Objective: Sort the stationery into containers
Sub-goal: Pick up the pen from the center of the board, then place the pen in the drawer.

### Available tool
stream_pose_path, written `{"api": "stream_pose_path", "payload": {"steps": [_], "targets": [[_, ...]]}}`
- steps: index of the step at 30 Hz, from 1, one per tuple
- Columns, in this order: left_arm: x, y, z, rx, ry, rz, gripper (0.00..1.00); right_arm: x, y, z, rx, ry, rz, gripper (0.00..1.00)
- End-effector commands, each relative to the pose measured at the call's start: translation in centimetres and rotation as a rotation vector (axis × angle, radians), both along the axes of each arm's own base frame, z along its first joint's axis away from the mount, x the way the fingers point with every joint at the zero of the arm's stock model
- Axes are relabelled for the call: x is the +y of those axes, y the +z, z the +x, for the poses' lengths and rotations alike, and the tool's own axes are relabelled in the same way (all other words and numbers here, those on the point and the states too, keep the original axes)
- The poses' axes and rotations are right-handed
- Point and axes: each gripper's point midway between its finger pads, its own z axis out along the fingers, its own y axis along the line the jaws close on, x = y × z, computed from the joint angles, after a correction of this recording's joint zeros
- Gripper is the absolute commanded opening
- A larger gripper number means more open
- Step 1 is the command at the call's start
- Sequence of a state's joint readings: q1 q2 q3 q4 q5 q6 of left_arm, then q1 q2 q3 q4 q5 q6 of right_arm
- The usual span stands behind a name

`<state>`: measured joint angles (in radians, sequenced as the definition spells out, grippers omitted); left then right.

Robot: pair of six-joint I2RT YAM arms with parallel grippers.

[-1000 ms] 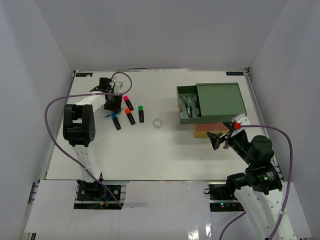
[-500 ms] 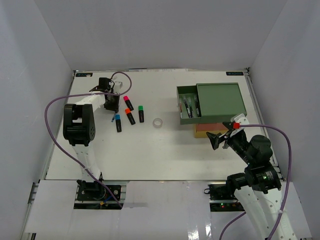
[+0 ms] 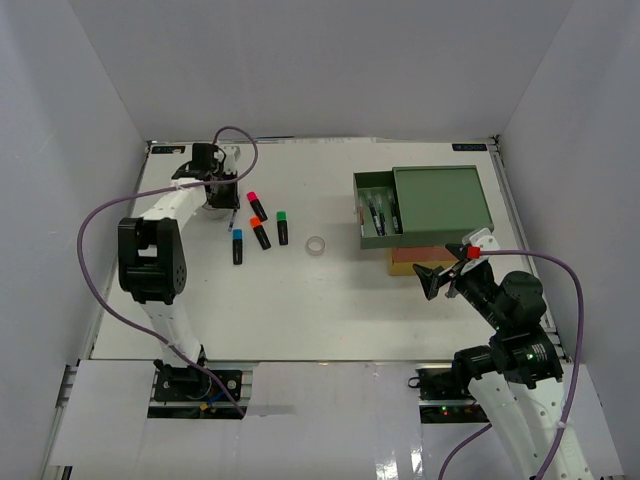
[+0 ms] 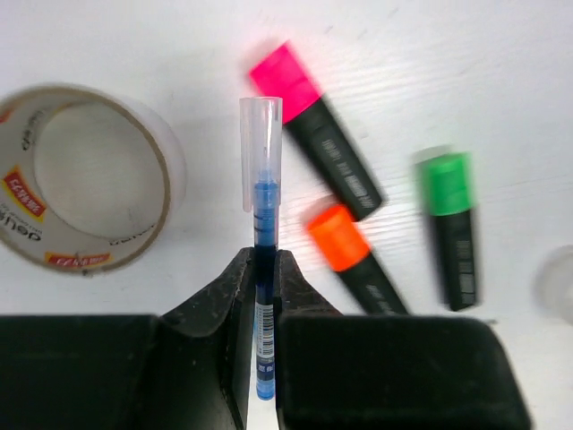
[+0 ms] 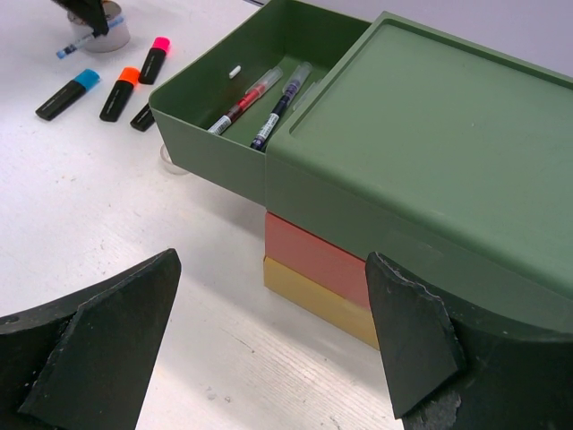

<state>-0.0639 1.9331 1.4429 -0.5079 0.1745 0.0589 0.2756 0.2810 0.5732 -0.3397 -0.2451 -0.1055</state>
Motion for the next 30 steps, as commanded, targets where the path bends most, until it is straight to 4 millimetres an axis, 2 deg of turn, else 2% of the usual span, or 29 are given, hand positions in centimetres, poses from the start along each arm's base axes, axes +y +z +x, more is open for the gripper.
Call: {"api": "stream_pose_path", "payload": {"steps": [1, 2, 4, 5, 6, 7, 10, 11, 12, 16, 19, 23, 25, 29, 30], "targets": [[-3.4, 11.2, 1.1, -0.227, 0.039, -0.165, 0.0, -0.1, 2.0, 0.0, -0.067, -0.003, 0.012, 0.9], [-4.6, 13.5, 0.6, -0.255, 0.057, -0.223, 0.0, -0.1, 2.0, 0.1, -0.066, -0.006, 0.011, 0.9], [-6.2, 15.7, -0.2, -0.266, 0.086, -0.319, 0.0, -0.3, 2.3, 0.1, -0.069, -0.019, 0.011, 0.9], [-8.5, 17.8, -1.5, -0.27, 0.036, -0.413, 0.0, -0.4, 2.4, 0.2, -0.066, -0.025, 0.01, 0.9], [-10.0, 18.9, -2.3, -0.244, 0.075, -0.508, 0.0, -0.4, 2.5, 0.3, -0.068, -0.029, 0.01, 0.9], [-12.9, 20.0, -3.4, -0.242, 0.032, -0.561, 0.0, -0.6, 2.7, 0.4, -0.068, -0.043, 0.011, 0.9], [-18.1, 23.6, -5.7, -0.255, -0.001, -0.699, 0.0, -0.9, 3.3, 0.8, -0.065, -0.064, 0.019, 0.9], [-20.8, 24.5, -7.1, -0.239, -0.04, -0.744, 0.0, -0.9, 3.6, 0.9, -0.061, -0.072, 0.025, 0.9], [-22.4, 25.9, -7.5, -0.241, -0.041, -0.822, 0.0, -1.0, 3.7, 1.0, -0.058, -0.077, 0.029, 0.9], [-28.0, 27.8, -9.8, -0.211, -0.085, -0.95, 0.0, -1.2, 4.3, 1.2, -0.053, -0.098, 0.046, 0.9], [-30.0, 28.5, -10.2, -0.222, -0.076, -1.009, 0.0, -1.7, 4.7, 1.2, -0.057, -0.128, 0.046, 0.9], [-32.0, 28.0, -10.6, -0.205, -0.045, -1.04, 0.03, -2.4, 5.3, 1.5, -0.063, -0.17, 0.038, 0.9], [-33.0, 27.8, -11.0, -0.196, -0.056, -1.051, 0.08, -2.8, 5.7, 1.7, -0.066, -0.193, 0.043, 0.9], [-34.6, 26.1, -11.1, -0.159, -0.064, -1.039, 0.17, -3.2, 5.7, 2.1, -0.044, -0.231, 0.058, 0.9], [-34.7, 25.7, -11.2, -0.153, -0.066, -1.035, 0.23, -3.3, 5.7, 2.2, -0.038, -0.238, 0.063, 0.9]]}}
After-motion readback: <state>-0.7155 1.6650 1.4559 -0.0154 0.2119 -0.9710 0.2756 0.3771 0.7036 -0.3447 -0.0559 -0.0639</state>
